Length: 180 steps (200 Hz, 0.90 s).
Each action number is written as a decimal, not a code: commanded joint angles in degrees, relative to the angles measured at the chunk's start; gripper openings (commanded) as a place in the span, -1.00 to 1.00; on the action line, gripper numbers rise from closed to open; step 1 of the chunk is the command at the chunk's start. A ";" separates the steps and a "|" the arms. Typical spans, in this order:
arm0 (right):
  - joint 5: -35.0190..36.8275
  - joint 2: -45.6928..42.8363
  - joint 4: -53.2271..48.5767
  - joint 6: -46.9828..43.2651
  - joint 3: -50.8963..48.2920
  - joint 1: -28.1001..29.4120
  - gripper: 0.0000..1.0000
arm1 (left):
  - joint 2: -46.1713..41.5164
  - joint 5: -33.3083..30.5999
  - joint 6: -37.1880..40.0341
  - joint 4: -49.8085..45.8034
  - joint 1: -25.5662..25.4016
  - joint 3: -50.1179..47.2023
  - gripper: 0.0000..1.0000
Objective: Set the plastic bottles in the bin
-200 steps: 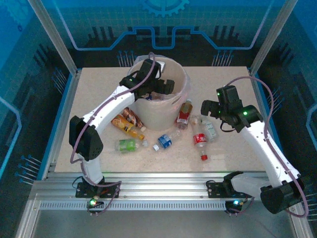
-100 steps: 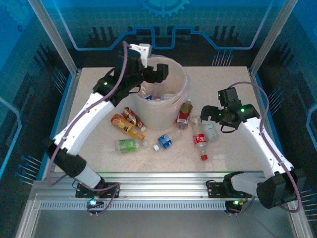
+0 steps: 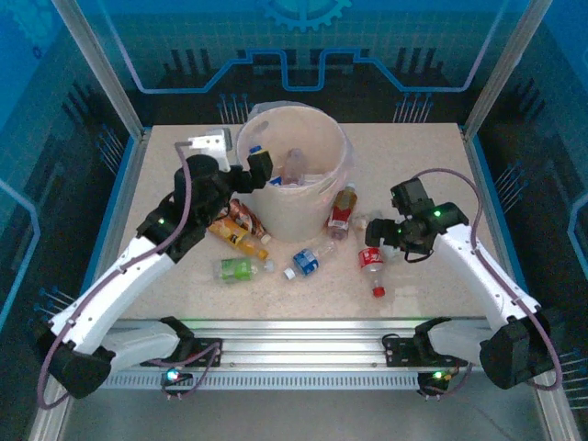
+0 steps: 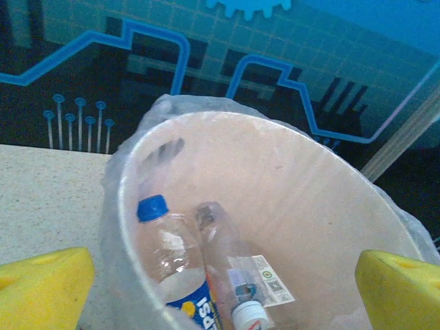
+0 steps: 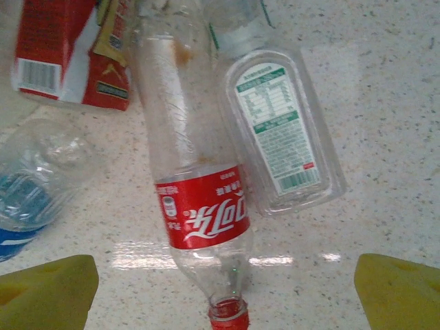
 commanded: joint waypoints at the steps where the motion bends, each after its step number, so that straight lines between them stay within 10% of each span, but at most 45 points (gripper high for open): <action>1: 4.20 1.95 -1.74 -0.37 -0.76 0.01 0.93 | -3.88 -4.23 -0.22 5.82 -0.40 -3.37 0.98; 180: -1.15 20.33 6.83 -8.09 0.79 -8.80 0.80 | -5.34 -7.73 -2.07 5.21 0.70 -7.31 0.98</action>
